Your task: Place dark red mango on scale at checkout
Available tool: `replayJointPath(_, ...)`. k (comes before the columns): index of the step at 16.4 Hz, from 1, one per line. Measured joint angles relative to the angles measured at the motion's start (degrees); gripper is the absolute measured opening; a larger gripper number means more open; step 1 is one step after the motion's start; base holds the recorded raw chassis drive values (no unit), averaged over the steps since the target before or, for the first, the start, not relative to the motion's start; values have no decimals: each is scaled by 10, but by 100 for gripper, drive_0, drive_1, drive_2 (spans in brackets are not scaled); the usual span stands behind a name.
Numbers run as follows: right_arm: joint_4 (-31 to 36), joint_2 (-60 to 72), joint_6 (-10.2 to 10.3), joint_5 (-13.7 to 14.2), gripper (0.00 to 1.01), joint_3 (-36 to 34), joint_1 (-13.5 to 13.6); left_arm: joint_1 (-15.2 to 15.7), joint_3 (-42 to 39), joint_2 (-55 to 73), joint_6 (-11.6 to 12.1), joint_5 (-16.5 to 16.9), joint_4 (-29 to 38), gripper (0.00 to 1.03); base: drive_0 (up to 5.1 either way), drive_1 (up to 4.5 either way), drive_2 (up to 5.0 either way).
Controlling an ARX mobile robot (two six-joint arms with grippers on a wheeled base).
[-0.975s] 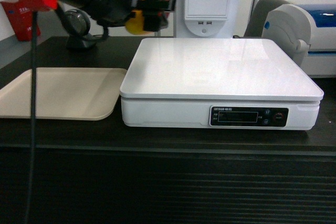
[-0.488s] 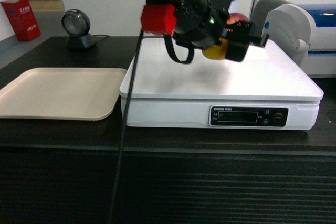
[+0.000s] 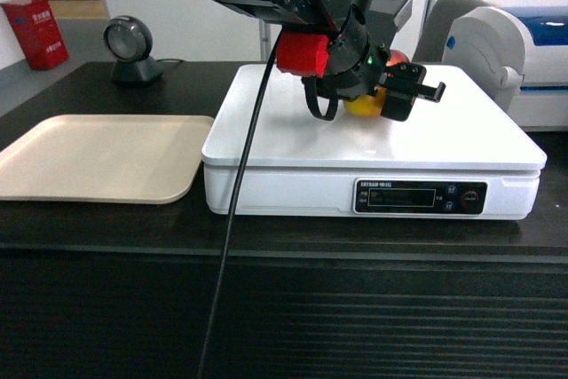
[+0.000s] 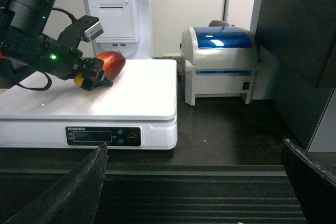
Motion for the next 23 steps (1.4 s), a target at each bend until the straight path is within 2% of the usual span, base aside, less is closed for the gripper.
replayJointPath(4, 0, 0, 0, 0, 98, 0, 0, 3, 23, 12, -12, 1, -14, 58, 0, 0, 0)
replayJointPath(8, 0, 0, 0, 0, 98, 0, 0, 4, 1, 6, -14, 9, 3, 99, 0, 0, 0)
replayJointPath(13, 0, 0, 0, 0, 98, 0, 0, 4, -38, -25, -12, 21, 23, 98, 0, 0, 0)
replayJointPath(17, 0, 0, 0, 0, 98, 0, 0, 4, -91, -92, -16, 37, 71, 98, 0, 0, 0)
replayJointPath(20, 0, 0, 0, 0, 98, 0, 0, 17, -172, -195, -37, 58, 135, 98, 0, 0, 0)
replayJointPath(23, 0, 0, 0, 0, 98, 0, 0, 57, -292, -311, -65, 62, 225, 98, 0, 0, 0)
